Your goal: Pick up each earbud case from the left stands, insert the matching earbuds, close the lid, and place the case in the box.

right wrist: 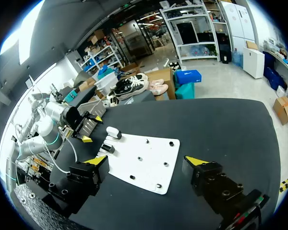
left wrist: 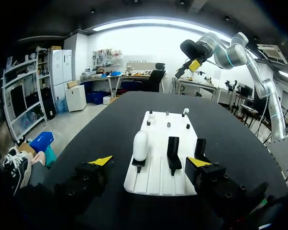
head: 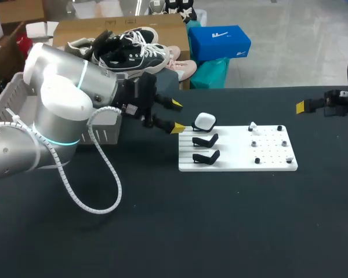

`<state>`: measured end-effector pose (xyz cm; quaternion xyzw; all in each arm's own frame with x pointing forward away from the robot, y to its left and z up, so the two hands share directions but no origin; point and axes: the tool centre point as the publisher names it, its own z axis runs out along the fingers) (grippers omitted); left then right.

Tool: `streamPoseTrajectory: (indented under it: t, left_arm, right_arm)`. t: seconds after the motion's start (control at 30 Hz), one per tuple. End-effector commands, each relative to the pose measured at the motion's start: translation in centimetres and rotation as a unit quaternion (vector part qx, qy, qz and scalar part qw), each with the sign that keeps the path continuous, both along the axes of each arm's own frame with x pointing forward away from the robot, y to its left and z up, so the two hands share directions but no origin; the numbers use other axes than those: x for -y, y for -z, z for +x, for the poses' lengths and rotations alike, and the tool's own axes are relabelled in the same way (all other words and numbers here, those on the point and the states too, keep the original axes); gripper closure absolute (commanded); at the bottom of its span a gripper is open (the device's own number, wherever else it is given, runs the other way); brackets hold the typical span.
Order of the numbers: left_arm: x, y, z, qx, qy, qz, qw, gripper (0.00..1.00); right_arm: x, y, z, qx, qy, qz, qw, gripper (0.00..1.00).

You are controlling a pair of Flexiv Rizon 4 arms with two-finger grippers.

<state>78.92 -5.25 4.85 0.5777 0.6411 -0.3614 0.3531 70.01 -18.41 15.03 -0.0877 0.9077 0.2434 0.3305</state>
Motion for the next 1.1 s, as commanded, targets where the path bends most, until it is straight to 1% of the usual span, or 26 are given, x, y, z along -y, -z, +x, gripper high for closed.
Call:
streamPoseTrajectory:
  t: [0.03, 0.23, 0.27, 0.3, 0.33, 0.37, 0.43, 0.47, 0.57, 0.67, 0.73, 0.83, 0.9, 0.93, 0.97, 1.0, 1.03, 1.1]
  left_arm:
    - [0.7, 0.6, 1.1, -0.003, 0.002, -0.006, 1.000, 0.00]
    - [1.5, 1.0, 2.2, -0.004, -0.002, -0.011, 1.000, 0.00]
    - [1.6, 1.0, 2.3, -0.003, -0.001, -0.012, 1.000, 0.02]
    - [1.7, 1.1, 2.4, -0.002, 0.001, -0.014, 1.000, 0.10]
    - [1.8, 1.2, 2.5, -0.001, 0.003, -0.014, 1.000, 0.21]
    - [1.9, 1.3, 2.6, -0.001, 0.003, -0.014, 1.000, 0.27]
    - [2.0, 1.3, 2.7, -0.002, 0.006, -0.017, 1.000, 0.27]
    - [2.0, 1.4, 2.7, -0.002, 0.006, -0.017, 1.000, 0.29]
    - [2.2, 1.6, 2.7, -0.001, 0.008, -0.019, 1.000, 0.25]
    - [2.4, 1.7, 2.7, -0.003, 0.013, -0.021, 1.000, 0.26]
    - [2.4, 1.8, 2.5, -0.003, 0.018, -0.021, 1.000, 0.29]
    - [2.6, 2.1, 2.3, -0.005, 0.026, -0.020, 0.999, 0.36]
    - [2.8, 2.1, 2.2, -0.005, 0.029, -0.022, 0.999, 0.49]
    - [2.9, 2.1, 2.1, -0.003, 0.031, -0.023, 0.999, 0.50]
    - [3.0, 2.1, 2.0, -0.001, 0.032, -0.023, 0.999, 0.48]
    - [3.1, 2.1, 1.9, 0.001, 0.033, -0.024, 0.999, 0.39]
    - [3.2, 2.1, 1.9, 0.003, 0.035, -0.025, 0.999, 0.36]
    - [3.4, 2.2, 1.8, 0.006, 0.036, -0.025, 0.999, 0.38]
  right_arm:
    - [0.1, 0.1, 0.1, 0.000, -0.003, 0.002, 1.000, 0.00]
    - [0.1, 0.1, 0.1, 0.000, -0.003, 0.002, 1.000, 0.00]
    - [0.1, 0.1, 0.1, 0.000, -0.003, 0.002, 1.000, 0.00]
    - [0.1, 0.1, 0.1, 0.000, -0.003, 0.002, 1.000, 0.00]
    - [0.1, 0.1, 0.1, 0.000, -0.003, 0.002, 1.000, 0.00]
    - [0.1, 0.1, 0.1, 0.000, -0.003, 0.002, 1.000, 0.00]
    - [0.1, 0.1, 0.1, 0.000, -0.003, 0.002, 1.000, 0.00]
    - [0.1, 0.1, 0.1, 0.000, -0.003, 0.002, 1.000, 0.00]
    - [0.1, 0.1, 0.1, 0.000, -0.003, 0.002, 1.000, 0.00]
    - [0.1, 0.1, 0.1, 0.000, -0.003, 0.002, 1.000, 0.00]
    - [0.1, 0.1, 0.1, 0.000, -0.003, 0.002, 1.000, 0.00]
    - [0.1, 0.1, 0.1, 0.000, -0.003, 0.002, 1.000, 0.00]
    - [0.1, 0.1, 0.1, 0.000, -0.003, 0.002, 1.000, 0.00]
    - [0.1, 0.1, 0.1, 0.000, -0.003, 0.002, 1.000, 0.00]
    - [0.1, 0.1, 0.1, 0.000, -0.003, 0.002, 1.000, 0.00]
    - [0.1, 0.1, 0.1, 0.000, -0.003, 0.002, 1.000, 0.00]
    - [0.1, 0.1, 0.1, 0.000, -0.003, 0.002, 1.000, 0.00]
    - [0.1, 0.1, 0.1, 0.000, -0.003, 0.002, 1.000, 0.00]
